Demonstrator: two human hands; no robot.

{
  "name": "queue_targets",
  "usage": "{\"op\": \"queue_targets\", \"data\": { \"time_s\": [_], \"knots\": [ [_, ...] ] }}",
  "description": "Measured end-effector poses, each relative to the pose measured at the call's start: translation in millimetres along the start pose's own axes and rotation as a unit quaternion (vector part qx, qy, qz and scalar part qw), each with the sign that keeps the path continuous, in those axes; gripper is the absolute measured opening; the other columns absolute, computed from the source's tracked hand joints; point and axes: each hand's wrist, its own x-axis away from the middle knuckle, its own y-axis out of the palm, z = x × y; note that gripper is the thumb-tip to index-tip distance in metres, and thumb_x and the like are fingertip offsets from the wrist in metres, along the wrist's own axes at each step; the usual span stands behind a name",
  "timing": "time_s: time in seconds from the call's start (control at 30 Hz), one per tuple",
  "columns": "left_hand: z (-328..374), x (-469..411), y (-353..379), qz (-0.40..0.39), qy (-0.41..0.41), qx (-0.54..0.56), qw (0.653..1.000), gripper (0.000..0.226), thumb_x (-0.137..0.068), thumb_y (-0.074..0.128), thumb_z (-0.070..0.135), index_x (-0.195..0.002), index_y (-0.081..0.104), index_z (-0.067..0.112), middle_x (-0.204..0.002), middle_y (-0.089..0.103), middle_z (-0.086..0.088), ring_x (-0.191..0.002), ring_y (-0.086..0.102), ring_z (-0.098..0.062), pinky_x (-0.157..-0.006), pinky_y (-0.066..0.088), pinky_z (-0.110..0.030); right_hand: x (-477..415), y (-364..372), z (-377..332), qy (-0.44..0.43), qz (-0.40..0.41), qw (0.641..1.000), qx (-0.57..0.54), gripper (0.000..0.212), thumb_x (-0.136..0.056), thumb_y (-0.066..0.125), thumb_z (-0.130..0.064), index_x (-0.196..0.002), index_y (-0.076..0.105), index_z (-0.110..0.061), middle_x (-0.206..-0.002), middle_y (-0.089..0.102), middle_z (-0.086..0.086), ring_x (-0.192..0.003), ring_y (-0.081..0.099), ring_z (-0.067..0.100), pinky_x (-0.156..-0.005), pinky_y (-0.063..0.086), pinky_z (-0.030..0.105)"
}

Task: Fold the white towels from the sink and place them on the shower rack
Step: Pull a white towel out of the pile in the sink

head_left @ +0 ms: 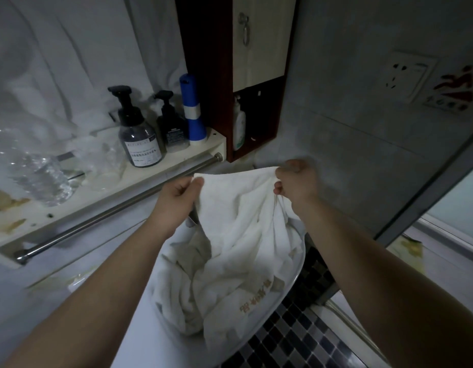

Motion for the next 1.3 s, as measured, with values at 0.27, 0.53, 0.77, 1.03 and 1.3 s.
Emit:
{"op": "queue_targets", "data": {
  "time_s": [0.27,0.53,0.77,1.03,1.3],
  "knots": [
    [18,-1,30,0.079,-0.059,0.052,0.994,0.050,-0.091,0.070,0.043,-0.067,0.059,0.000,-0.059,0.049,-0.010,-0.044,0.047,-0.018,-0.041,0.040,-0.024,17,-2,-8,-0.076,-0.046,0.994,0.070,0.013,-0.082,0.064,-0.019,-0.092,0.071,-0.021,-0.079,0.069,-0.005,-0.076,0.068,0.017,-0.072,0.059,0.035],
    [46,6,61,0.031,-0.047,0.130,0.990,0.023,-0.089,0.077,0.024,-0.071,0.074,0.010,-0.066,0.064,-0.002,-0.063,0.057,-0.013,-0.065,0.051,-0.026,51,12,-26,-0.238,-0.128,0.951,0.148,0.023,-0.087,0.061,-0.021,-0.096,0.060,-0.042,-0.098,0.072,-0.004,-0.089,0.070,0.014,-0.084,0.057,0.033],
    [49,12,74,0.008,-0.061,0.140,0.988,0.013,-0.091,0.074,0.015,-0.102,0.078,0.010,-0.086,0.079,0.000,-0.081,0.075,-0.014,-0.076,0.061,-0.023,58,11,-23,-0.214,-0.131,0.956,0.155,0.024,-0.085,0.072,-0.015,-0.106,0.071,-0.027,-0.092,0.070,-0.016,-0.099,0.070,0.007,-0.092,0.053,0.024],
    [47,15,79,0.028,-0.055,0.138,0.989,0.015,-0.088,0.077,0.017,-0.102,0.079,0.013,-0.082,0.078,0.003,-0.080,0.073,-0.014,-0.079,0.062,-0.027,60,14,-14,-0.221,-0.065,0.966,0.119,0.018,-0.086,0.074,-0.014,-0.103,0.076,-0.018,-0.097,0.075,-0.009,-0.093,0.070,0.001,-0.094,0.056,0.028],
    [47,16,77,0.047,-0.049,0.141,0.988,0.007,-0.089,0.075,0.017,-0.095,0.080,0.017,-0.080,0.078,0.004,-0.081,0.075,-0.016,-0.076,0.063,-0.029,63,19,-11,-0.276,-0.071,0.939,0.194,0.021,-0.085,0.074,-0.020,-0.106,0.077,-0.020,-0.099,0.077,-0.009,-0.089,0.069,-0.006,-0.085,0.055,0.015]
  ]
}}
